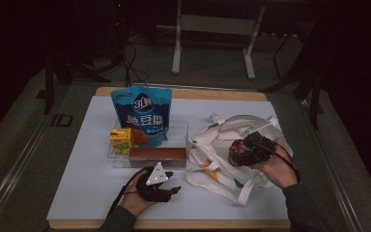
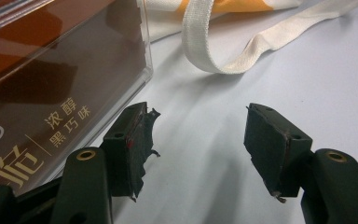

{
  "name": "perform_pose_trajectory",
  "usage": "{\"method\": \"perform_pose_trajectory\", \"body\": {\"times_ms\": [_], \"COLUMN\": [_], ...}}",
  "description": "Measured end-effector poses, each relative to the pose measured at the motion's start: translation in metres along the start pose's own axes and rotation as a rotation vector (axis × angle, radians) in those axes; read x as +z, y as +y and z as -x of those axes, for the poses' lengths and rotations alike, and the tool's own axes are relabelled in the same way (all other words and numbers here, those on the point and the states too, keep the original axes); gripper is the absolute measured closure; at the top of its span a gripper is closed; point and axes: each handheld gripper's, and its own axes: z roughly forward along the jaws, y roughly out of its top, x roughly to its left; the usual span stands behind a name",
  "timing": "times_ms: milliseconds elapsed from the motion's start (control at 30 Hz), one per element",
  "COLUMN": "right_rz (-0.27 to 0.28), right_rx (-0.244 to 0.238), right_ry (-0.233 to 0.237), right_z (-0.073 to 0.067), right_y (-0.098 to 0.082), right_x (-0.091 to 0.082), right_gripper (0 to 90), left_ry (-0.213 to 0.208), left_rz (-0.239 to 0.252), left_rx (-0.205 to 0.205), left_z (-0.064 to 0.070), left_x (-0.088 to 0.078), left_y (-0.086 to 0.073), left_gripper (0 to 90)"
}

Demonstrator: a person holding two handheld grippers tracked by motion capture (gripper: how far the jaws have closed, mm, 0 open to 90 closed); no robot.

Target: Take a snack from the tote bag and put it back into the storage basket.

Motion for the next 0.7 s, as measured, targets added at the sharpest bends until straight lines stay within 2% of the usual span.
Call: {"method": "perform_pose_trajectory", "body": {"times_ms": [433,700], "right_rz": [0.015,0.013], "right_rx": [-0.009,-0.031], "right_ry": [0.017,0.028], "right_z": [-0.005,-0.009], "right_y": [0.009,0.014], "right_x": [-0.004,-0.004], "right_gripper": [25.3,25.3], "left_ry": [-0.001,-0.002], "left_rz": [0.001,0.001], "left_rx": [0.0,0.0], "left_z": [0.0,0.0], "left_x": [0.0,0.0], "left_y": [0.0,0.0], "left_gripper": [40.7,40.7]}}
